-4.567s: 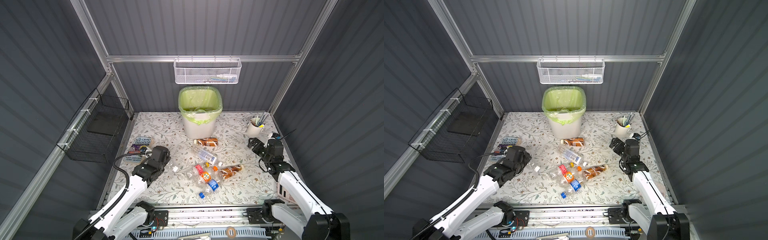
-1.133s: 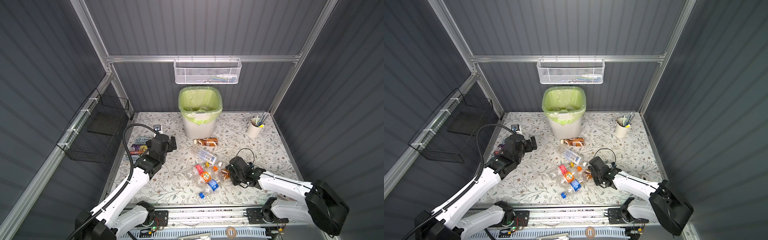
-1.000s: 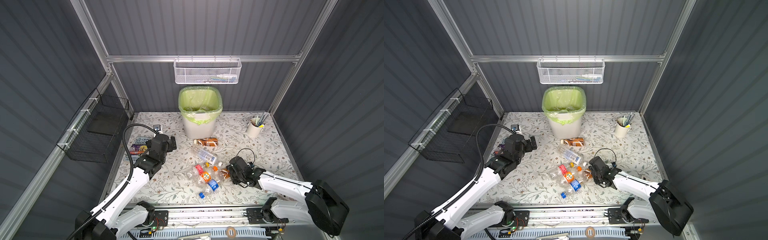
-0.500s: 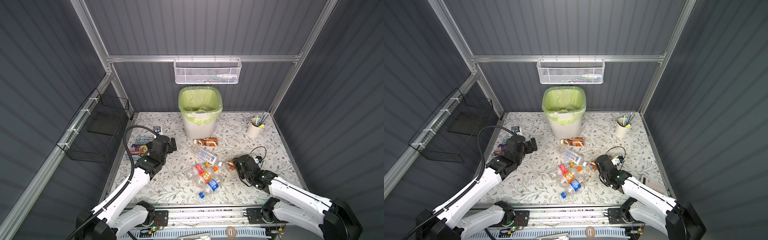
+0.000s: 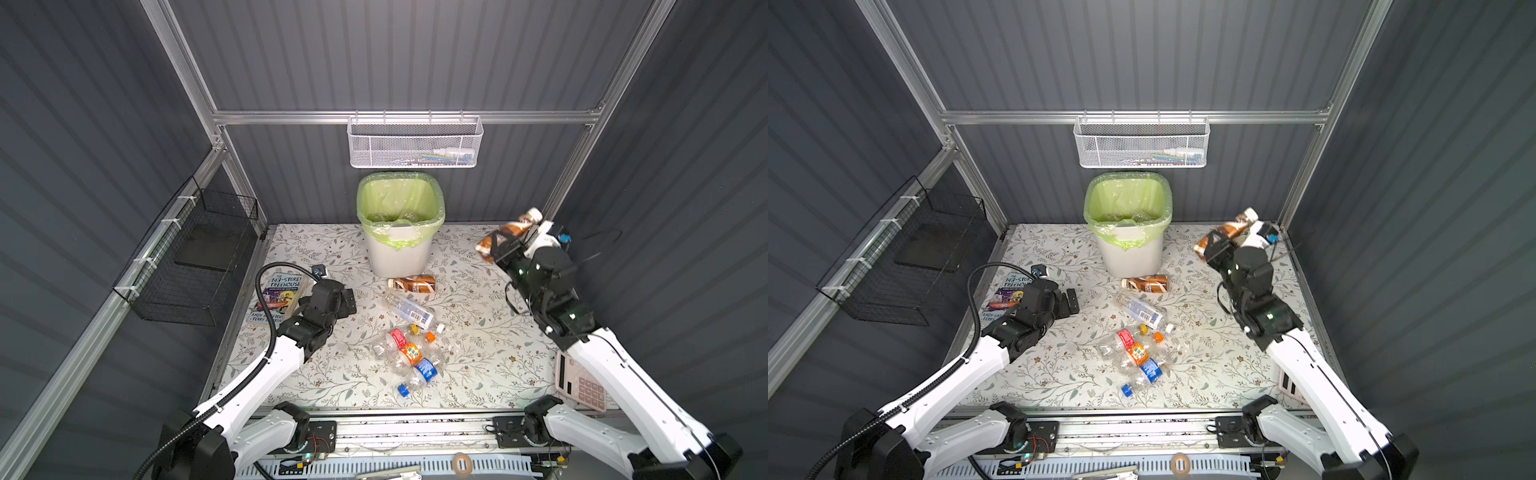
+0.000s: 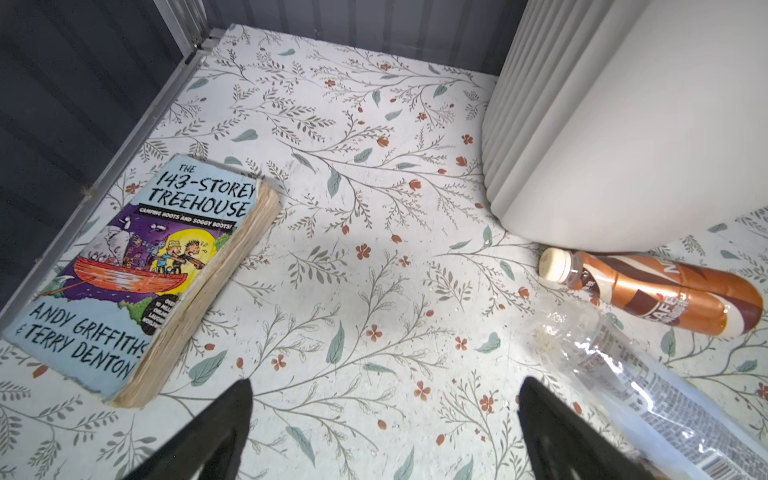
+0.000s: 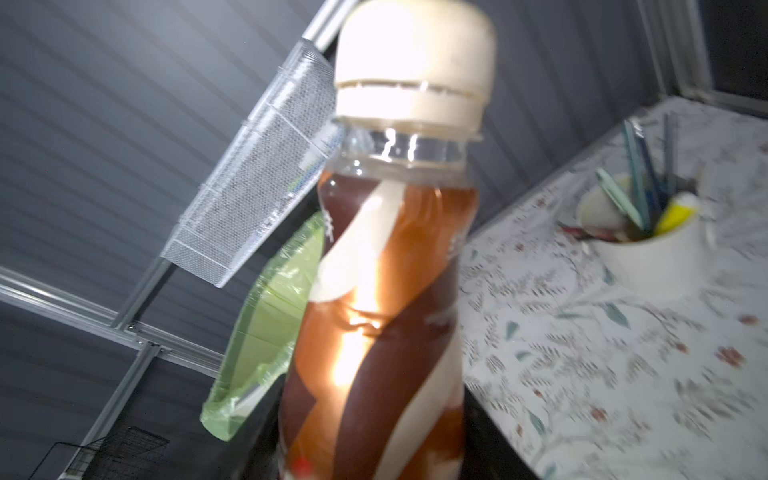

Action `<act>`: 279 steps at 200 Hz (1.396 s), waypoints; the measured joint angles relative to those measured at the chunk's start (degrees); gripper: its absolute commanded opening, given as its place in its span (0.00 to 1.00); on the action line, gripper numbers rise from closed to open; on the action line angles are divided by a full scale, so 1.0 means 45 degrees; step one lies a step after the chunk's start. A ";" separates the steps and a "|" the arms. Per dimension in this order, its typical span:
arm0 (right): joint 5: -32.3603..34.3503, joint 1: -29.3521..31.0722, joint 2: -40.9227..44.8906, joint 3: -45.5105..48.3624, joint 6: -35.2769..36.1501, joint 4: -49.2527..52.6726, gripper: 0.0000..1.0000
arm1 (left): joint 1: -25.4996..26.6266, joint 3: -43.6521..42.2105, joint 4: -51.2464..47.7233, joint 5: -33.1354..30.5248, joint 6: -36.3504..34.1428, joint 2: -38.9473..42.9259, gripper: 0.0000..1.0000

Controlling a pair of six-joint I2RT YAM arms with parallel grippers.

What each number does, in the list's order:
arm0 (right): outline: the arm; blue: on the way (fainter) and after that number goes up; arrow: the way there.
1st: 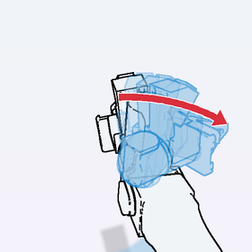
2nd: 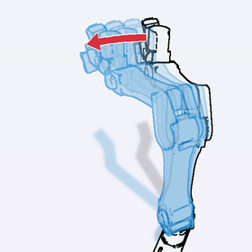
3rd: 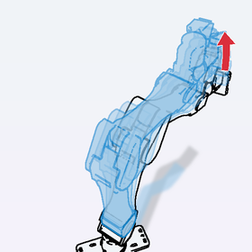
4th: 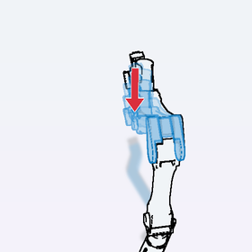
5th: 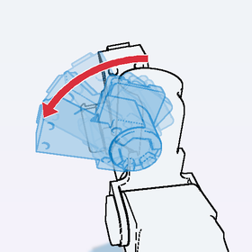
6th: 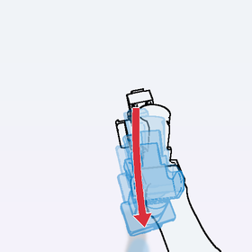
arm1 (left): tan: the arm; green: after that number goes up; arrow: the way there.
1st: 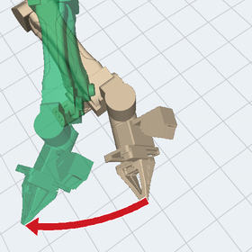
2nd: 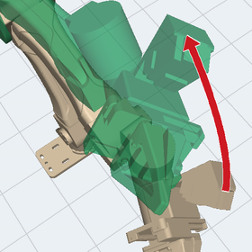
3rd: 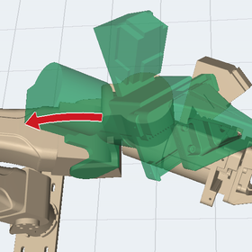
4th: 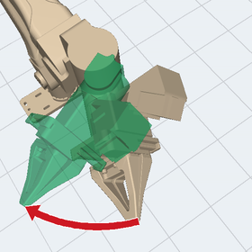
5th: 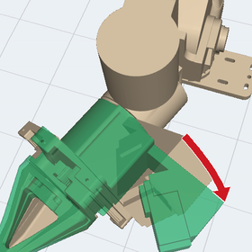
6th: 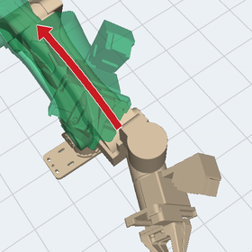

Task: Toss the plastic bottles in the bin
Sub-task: 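Lift the coffee bottle with the right gripper and drop it into the bin, then withdraw the right arm while the left gripper reaches to the blue-label bottle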

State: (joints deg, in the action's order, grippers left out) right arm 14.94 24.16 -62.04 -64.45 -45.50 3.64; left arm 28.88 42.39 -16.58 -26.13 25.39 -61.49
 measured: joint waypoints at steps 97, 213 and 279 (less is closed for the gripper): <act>-0.6436 -0.0083 -1.0278 -1.0928 0.1919 0.2652 0.99 | 0.0000 -0.0019 -0.0141 0.0874 0.0291 -0.0316 1.00; -0.3813 -0.1549 -0.1137 0.1243 0.1598 -0.0500 0.99 | 0.0199 -0.0296 0.0471 0.2409 -0.0661 0.0622 1.00; -0.3128 -0.2652 0.1656 0.6193 0.0083 -0.0860 0.99 | 0.4352 0.1049 -0.0340 0.2181 -0.2327 -0.0301 0.95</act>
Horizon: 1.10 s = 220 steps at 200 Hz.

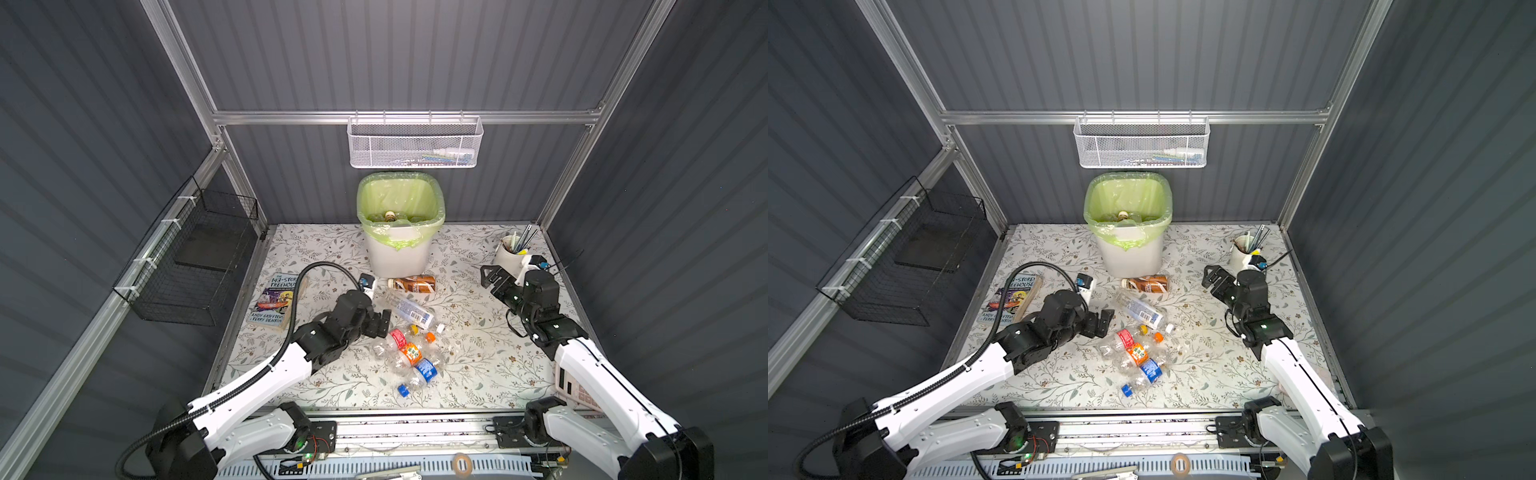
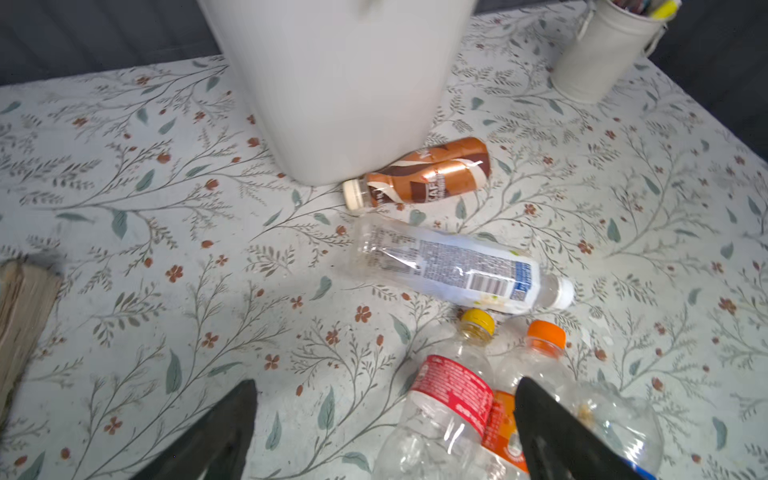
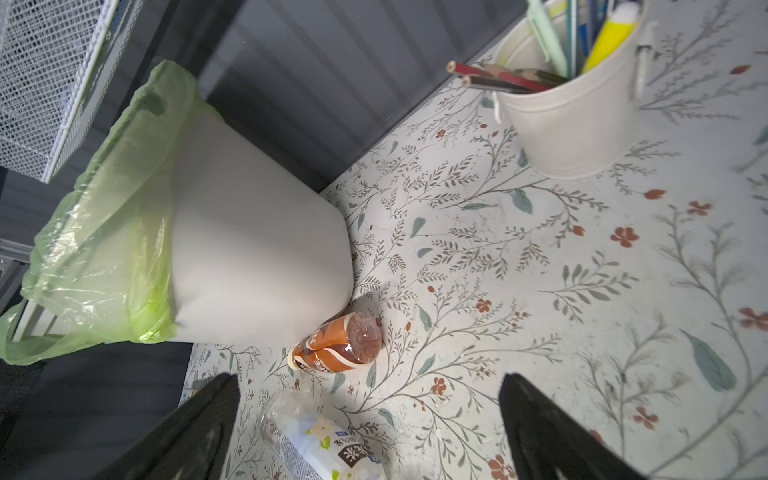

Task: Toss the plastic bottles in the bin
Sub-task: 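Withdraw the right arm while the left gripper reaches to the blue-label bottle, then close the left gripper on the clear blue-label bottle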

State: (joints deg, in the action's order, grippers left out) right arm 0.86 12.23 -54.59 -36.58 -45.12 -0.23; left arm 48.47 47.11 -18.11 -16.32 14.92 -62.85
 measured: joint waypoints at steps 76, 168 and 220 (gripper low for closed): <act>0.0729 -0.0476 0.1685 0.2220 -0.1083 -0.0627 0.99 | 0.4614 0.1719 -0.1185 -0.0175 -0.0850 -0.3614 0.86; 0.0758 -0.1049 0.1729 0.2822 -0.1855 -0.1001 0.99 | 0.5746 0.3201 -0.2628 0.0695 -0.1545 -0.6577 0.72; 0.0651 -0.1336 0.1729 0.2890 -0.1982 -0.1180 0.99 | 0.5746 0.3347 -0.3070 0.0986 -0.1545 -0.7373 0.70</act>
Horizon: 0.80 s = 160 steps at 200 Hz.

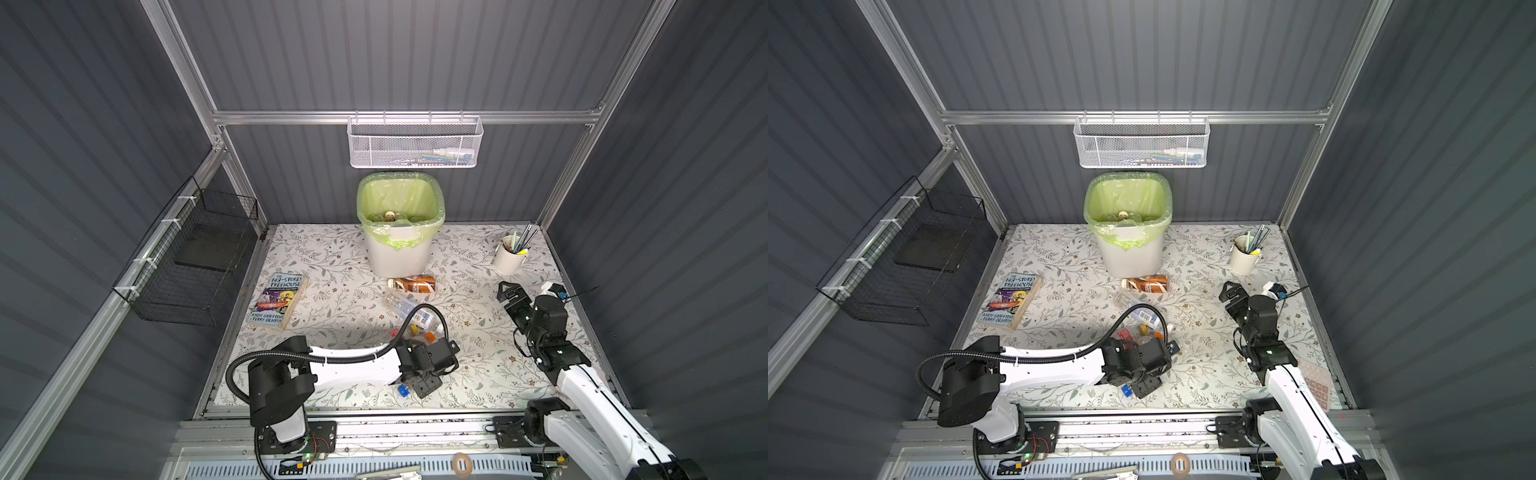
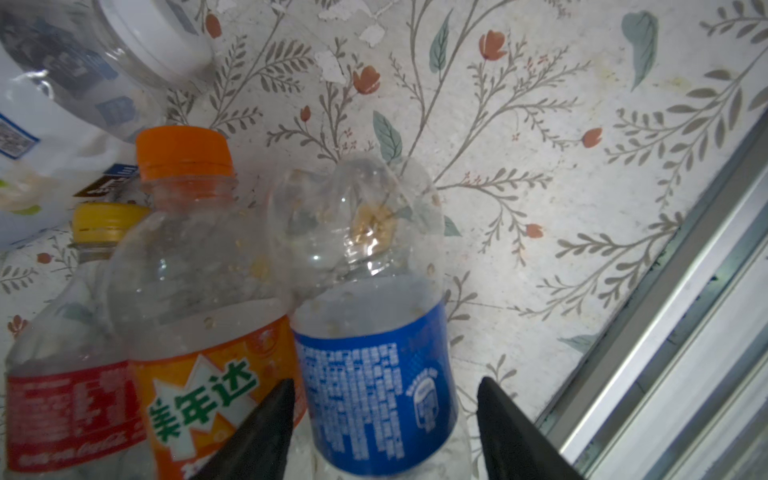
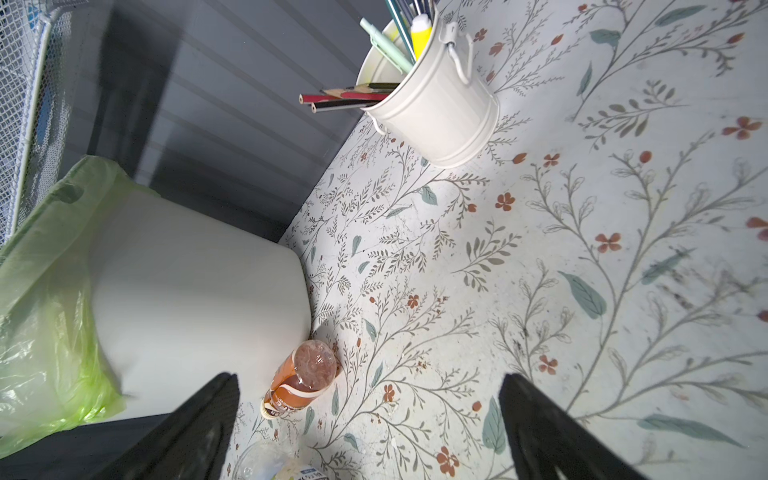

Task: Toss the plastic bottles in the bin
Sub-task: 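Close the left gripper on the clear blue-label bottle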

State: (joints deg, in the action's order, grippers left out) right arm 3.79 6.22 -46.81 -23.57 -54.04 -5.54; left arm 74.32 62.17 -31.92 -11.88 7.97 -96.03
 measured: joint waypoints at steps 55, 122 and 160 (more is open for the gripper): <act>-0.0131 -0.0257 0.0112 0.0219 -0.0233 -0.0112 0.99 | 0.0000 0.0466 0.0000 0.0282 -0.0083 -0.0801 0.64; -0.0151 -0.0651 0.0651 0.0602 -0.0442 -0.0097 0.99 | 0.0000 0.0763 -0.0005 0.0427 -0.0253 -0.1773 0.52; -0.0214 -0.0855 0.0763 0.0767 -0.0583 -0.0097 0.99 | 0.0000 0.0797 0.0063 0.0427 -0.0355 -0.1729 0.46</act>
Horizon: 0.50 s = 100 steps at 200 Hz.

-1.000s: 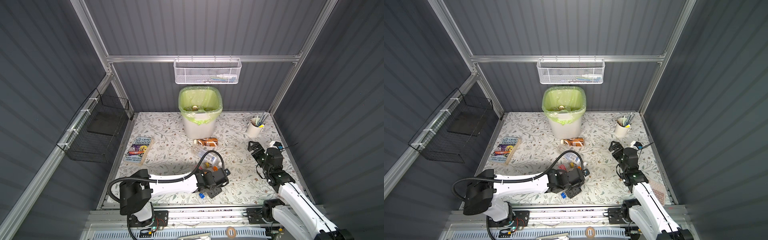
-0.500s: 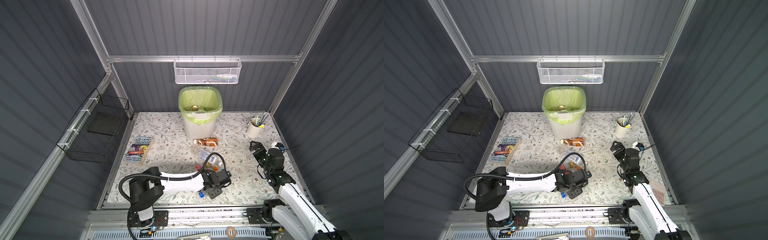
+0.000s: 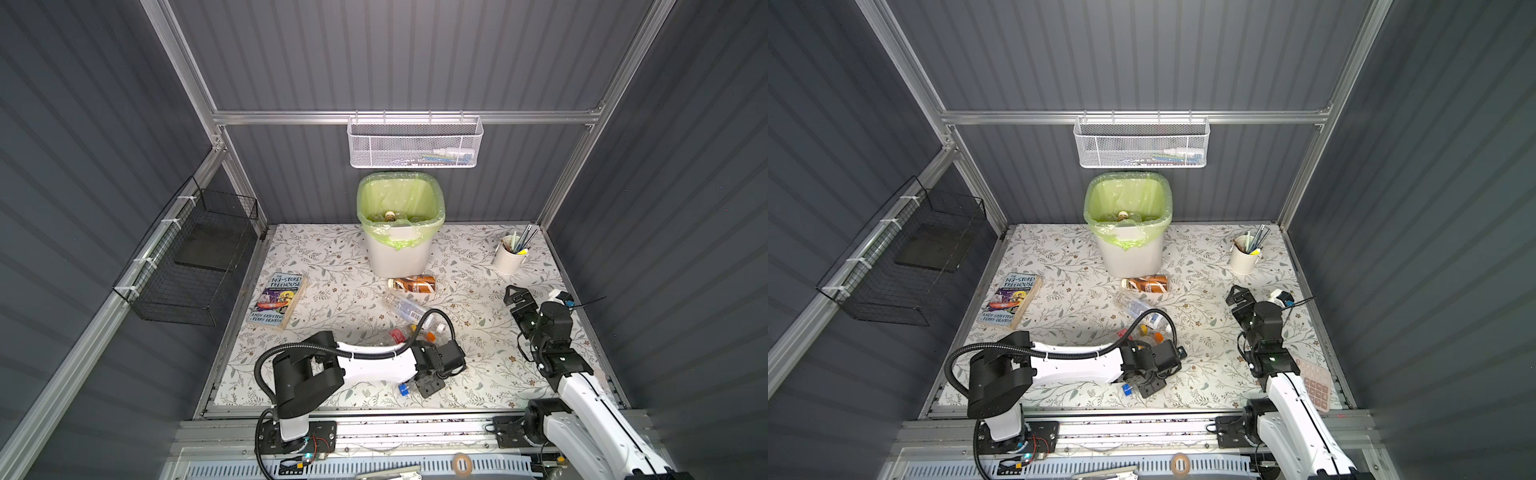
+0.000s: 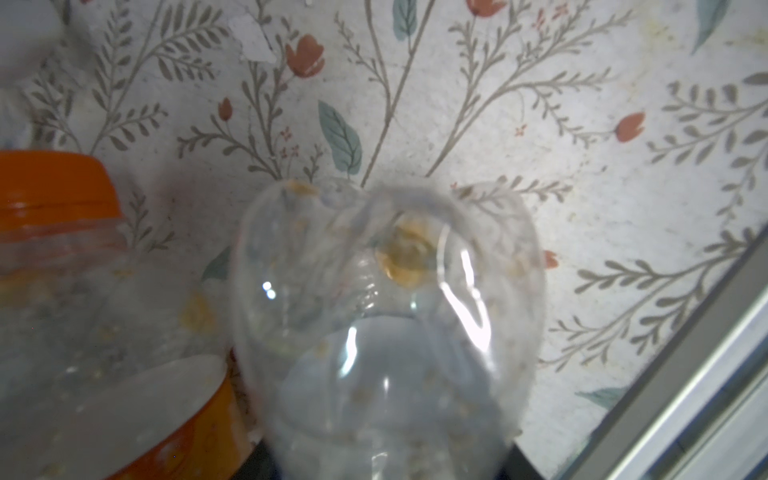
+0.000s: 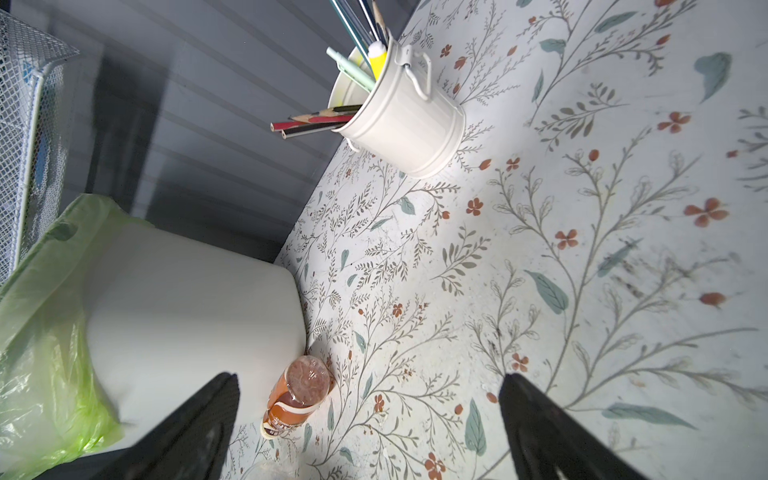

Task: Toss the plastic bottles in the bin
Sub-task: 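Close the left gripper on the clear blue-label bottle, then lift the blue-label bottle with the left gripper and release it over the bin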

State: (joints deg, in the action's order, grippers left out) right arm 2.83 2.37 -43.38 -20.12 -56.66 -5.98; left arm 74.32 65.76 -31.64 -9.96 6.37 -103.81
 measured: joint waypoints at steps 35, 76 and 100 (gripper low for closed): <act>-0.0024 -0.0092 0.0019 0.0024 -0.0083 -0.0019 0.99 | 0.0000 -0.0199 0.0622 -0.0068 0.0010 0.1185 0.46; -0.0180 -0.0160 0.0019 0.0029 -0.0170 -0.0107 0.99 | 0.0005 -0.0855 0.2103 -0.0797 0.0053 0.3866 0.47; -0.0330 -0.0189 0.0019 0.0068 -0.0223 -0.0209 0.99 | 0.0000 -0.1637 0.3099 -0.2424 -0.0175 0.5829 0.51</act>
State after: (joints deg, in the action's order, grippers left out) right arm 1.34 1.52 -43.29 -19.81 -57.67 -6.92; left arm 74.32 58.39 -17.69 -20.86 5.58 -77.58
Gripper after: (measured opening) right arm 0.991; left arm 0.504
